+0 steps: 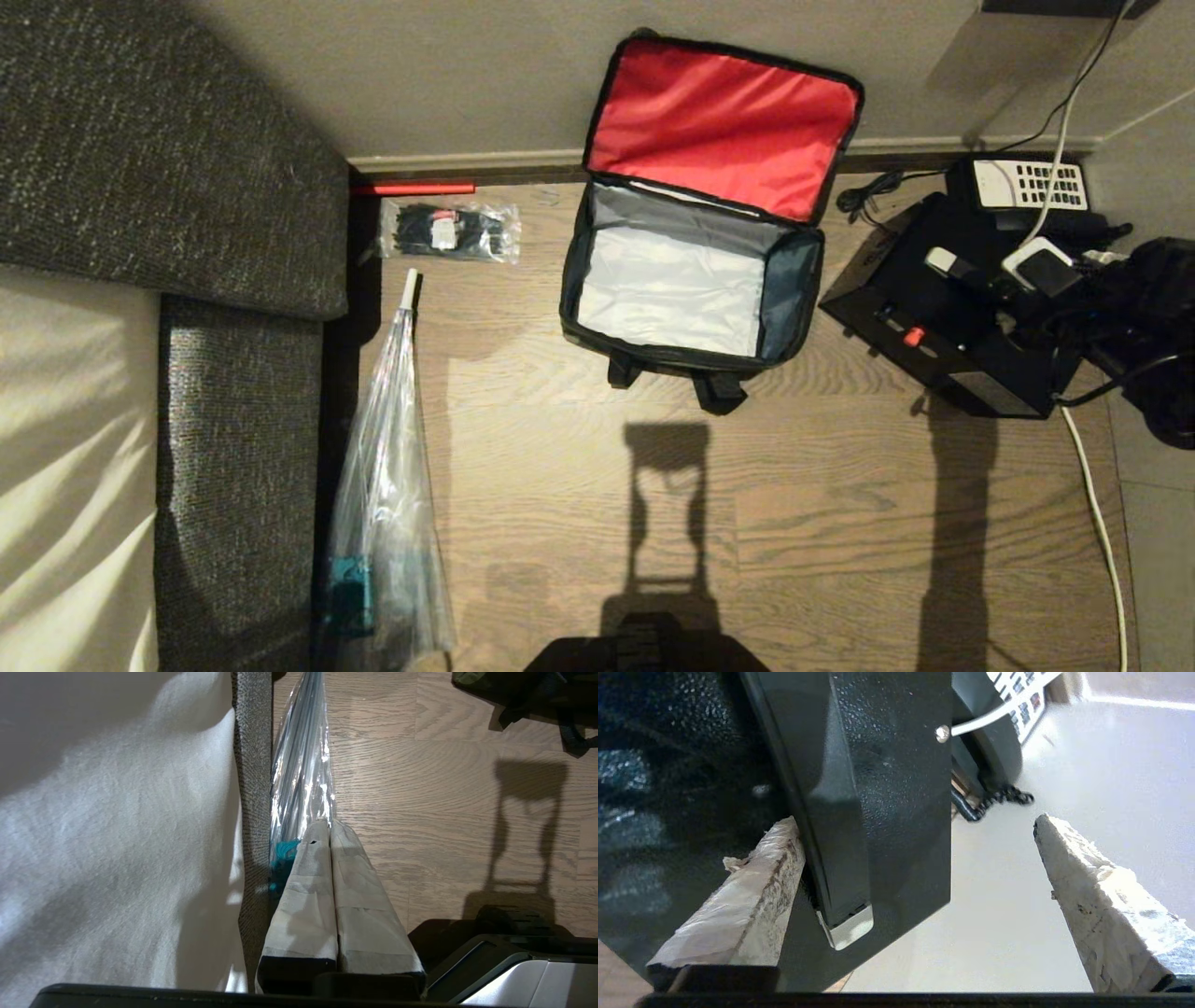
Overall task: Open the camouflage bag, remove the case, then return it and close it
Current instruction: Grip the handle again
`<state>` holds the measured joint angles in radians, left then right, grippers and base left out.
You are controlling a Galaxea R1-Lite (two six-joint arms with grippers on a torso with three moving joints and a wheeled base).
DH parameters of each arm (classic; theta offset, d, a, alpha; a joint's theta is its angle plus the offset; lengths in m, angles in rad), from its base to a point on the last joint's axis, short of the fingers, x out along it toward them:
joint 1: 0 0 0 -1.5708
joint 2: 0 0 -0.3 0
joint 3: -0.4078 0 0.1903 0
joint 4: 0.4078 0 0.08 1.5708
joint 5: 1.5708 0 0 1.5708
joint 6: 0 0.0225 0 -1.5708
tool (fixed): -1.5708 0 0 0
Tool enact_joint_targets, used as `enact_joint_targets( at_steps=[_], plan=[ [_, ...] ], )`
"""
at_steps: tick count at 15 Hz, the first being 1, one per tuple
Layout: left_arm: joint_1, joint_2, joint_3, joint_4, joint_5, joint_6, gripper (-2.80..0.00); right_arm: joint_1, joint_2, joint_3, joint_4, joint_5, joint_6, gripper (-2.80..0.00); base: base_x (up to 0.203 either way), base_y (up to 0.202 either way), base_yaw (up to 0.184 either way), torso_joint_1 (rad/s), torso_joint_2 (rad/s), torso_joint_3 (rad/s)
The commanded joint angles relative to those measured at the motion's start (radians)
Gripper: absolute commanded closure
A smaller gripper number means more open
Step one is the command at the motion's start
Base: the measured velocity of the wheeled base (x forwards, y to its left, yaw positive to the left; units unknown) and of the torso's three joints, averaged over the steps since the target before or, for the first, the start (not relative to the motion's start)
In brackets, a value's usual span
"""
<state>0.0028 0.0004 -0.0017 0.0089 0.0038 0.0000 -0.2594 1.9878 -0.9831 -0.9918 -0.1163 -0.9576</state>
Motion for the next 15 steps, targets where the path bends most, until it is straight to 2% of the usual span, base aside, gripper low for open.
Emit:
enact_joint_targets(
  at_steps=[1,4,8,15],
  plan=[
    [0.0,0.0,0.0,0.0,0.001,0.0,0.0,0.028,0.055,0.026,-0.085,-0.053,-0.003,-2.8,0.0,0.0,0.0,0.0,0.0,0.0],
    [0.0,0.0,0.0,0.0,0.001,0.0,0.0,0.032,0.107,0.034,-0.201,-0.07,-0.05,-2.8,0.0,0.0,0.0,0.0,0.0,0.0],
    [0.0,0.0,0.0,0.0,0.001,0.0,0.0,0.031,0.149,-0.05,-0.297,-0.069,-0.099,-2.8,0.0,0.0,0.0,0.0,0.0,0.0],
    [0.0,0.0,0.0,0.0,0.001,0.0,0.0,-0.008,0.158,-0.129,-0.283,-0.063,-0.103,-2.8,0.0,0.0,0.0,0.0,0.0,0.0]
  ],
)
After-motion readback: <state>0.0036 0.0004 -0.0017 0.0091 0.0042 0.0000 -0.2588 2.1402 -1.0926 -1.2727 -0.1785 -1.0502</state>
